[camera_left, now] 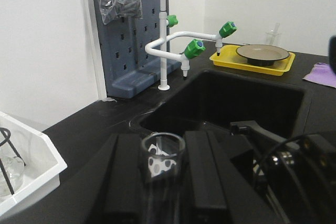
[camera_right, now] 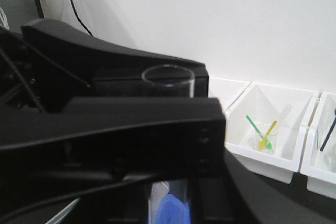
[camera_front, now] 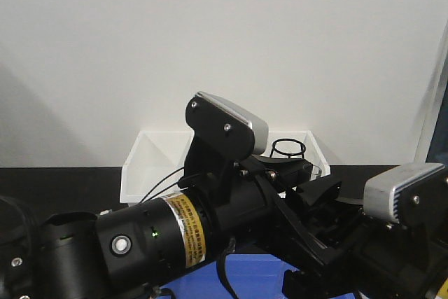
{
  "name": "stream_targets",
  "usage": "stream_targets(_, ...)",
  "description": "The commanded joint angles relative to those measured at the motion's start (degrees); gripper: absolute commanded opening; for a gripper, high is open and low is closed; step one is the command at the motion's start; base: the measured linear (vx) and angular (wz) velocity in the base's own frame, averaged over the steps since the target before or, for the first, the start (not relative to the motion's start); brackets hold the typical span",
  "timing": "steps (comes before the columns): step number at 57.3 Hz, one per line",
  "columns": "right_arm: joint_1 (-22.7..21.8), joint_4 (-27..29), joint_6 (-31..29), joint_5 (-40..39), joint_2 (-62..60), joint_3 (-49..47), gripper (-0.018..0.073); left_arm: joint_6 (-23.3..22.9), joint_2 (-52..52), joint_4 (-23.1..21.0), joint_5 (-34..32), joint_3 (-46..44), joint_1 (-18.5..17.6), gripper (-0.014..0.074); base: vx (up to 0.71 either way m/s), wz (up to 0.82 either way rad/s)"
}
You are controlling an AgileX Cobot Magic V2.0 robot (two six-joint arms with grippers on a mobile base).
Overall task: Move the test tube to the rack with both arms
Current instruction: 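Close the right gripper on the tube and open the left gripper, then withdraw the left gripper and carry the tube toward the white rack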
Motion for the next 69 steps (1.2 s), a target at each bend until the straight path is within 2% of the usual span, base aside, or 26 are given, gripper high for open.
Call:
stream_targets(1, -0.1, 0.1, 0.0, -5.3, -0.9, -2.1, -0.0011, -0.4, -2.2, -0.7, -4.2, -2.0, -0.4, 0.0035, 0.0, 0.0)
stream_targets(9, -0.1, 0.1, 0.0, -5.3, -0.9, -2.1, -0.001, -0.4, -2.2, -0.7, -4.2, -2.0, -0.4, 0.0158, 0.0, 0.0)
stream_targets(17, -0.1, 0.1, 0.0, -5.3, -0.9, -2.1, -0.001, -0.4, -2.2, -0.7, -4.0, -2.0, -0.4, 0.0354, 0.0, 0.0)
stream_targets(23, -0.1, 0.1, 0.0, -5.1, -0.9, -2.1, -0.001, -0.4, -2.3, -0.7, -4.0, -2.0, -0.4, 0.0469, 0.0, 0.0)
stream_targets(28, -0.1, 0.1, 0.0, -4.7, -0.9, -2.1, -0.001, -0.4, -3.0, -0.7, -4.5, -2.1, -0.4, 0.0517, 0.0, 0.0)
stream_targets(36, -0.1, 0.1, 0.0, -3.9, -0.9, -2.1, -0.001, 1.2, -6.3, -0.7, -3.5, -4.2, 0.3, 0.0527, 0.0, 0.0)
stream_targets(48, -0.2, 0.1, 0.0, -4.4, -0.9, -2.1, -0.001, 1.6, -12.8, -0.6, 6.7, -9.1, 2.1, 0.0475, 0.0, 0.0)
stream_targets(52, -0.3, 0.8, -0.3, -6.1, -0.9, -2.1, -0.001, 1.6, -15.1, 1.0, 12.3, -9.1, 2.7, 0.0414, 0.0, 0.0)
stream_targets(56, -1.5, 2.4, -0.8, -7.6, -0.9, -2.1, -0.001, 1.6, -16.3, 2.7, 20.0, -9.0, 3.0, 0.0303, 0.0, 0.0)
stream_targets(64, -8.9, 4.0, -1.3, -6.4, -0.9, -2.8, -0.001, 1.6, -17.0, 2.9, 30.7, -8.6, 3.1, -0.0013, 0.0, 0.0)
stream_targets(69, -15.7, 3.6, -3.4, -4.8, -0.9, -2.8, -0.0009, 1.5, -17.3, 2.9, 31.3, -6.9, 3.1, -0.0009, 0.0, 0.0)
